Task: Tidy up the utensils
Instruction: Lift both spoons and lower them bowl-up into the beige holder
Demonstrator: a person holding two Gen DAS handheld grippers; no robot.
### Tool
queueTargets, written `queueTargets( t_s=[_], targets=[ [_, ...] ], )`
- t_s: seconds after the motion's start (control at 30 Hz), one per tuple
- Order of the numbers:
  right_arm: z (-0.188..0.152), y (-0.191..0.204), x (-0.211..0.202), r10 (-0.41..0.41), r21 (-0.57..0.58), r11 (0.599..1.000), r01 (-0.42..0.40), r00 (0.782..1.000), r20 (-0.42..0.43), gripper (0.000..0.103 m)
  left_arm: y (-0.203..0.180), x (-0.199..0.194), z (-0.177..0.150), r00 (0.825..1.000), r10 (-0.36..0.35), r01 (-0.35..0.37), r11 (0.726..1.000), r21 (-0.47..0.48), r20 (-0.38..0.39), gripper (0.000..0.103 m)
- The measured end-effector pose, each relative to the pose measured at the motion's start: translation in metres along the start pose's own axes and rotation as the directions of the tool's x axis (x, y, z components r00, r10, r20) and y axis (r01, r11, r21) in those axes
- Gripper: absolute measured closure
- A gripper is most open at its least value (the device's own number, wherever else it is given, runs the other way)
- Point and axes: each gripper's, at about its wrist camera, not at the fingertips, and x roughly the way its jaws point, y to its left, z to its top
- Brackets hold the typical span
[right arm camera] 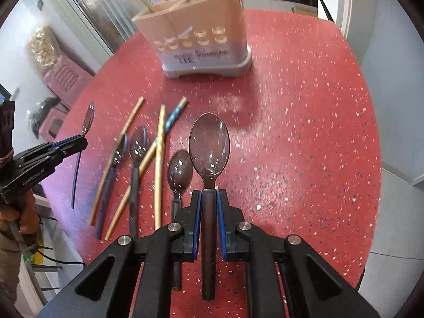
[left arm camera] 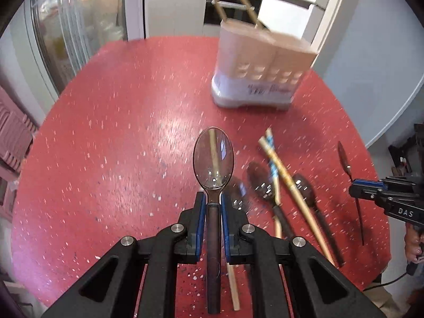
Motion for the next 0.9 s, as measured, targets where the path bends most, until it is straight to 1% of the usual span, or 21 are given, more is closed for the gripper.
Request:
queueTargets(
  t_s=[0.1,0.17,0.37,0.53,0.7,0.8,0.9],
  targets=[
    [0.008,0.003,-0.018,0.024,0.001,1.0,-0.024,0.999,0.038,0.09,-0.006,-0.016,0.012,0.999,-0.016,0.015,1.0,0.004,0.044,0.064],
    [0.015,0.005,-0.025,0.026,0.0,1.0,-0.026,0.998,0.059,0.09,-0.007,-0.025,0.022,0.997,-0.028,0.029,1.0,-0.001,0.077,0.064],
    [0.042,0.005,-0.048,0.056,0.01,0.998,-0.058,0.991,0.124,0.09,-0.011,-0.049,0.059,0.985,-0.07,0.075,0.997,-0.03,0.158,0.064],
    [0.07,0.007,-0.058,0.056,-0.012,0.998,-0.055,0.988,0.146,0.09,-0.016,-0.053,0.098,0.977,-0.089,0.098,0.994,-0.037,0.195,0.064],
    [0.101,0.007,-0.064,0.053,-0.029,0.998,-0.049,0.985,0.166,0.09,-0.024,-0.047,0.134,0.969,-0.103,0.115,0.992,-0.042,0.224,0.064],
    [0.127,0.007,-0.069,0.049,-0.036,0.998,-0.043,0.979,0.2,0.09,-0.028,-0.045,0.16,0.962,-0.114,0.131,0.99,-0.053,0.248,0.064],
    [0.151,0.01,-0.076,0.055,-0.041,0.998,-0.046,0.968,0.244,0.09,-0.031,-0.044,0.183,0.95,-0.118,0.141,0.988,-0.061,0.29,0.064]
  ],
)
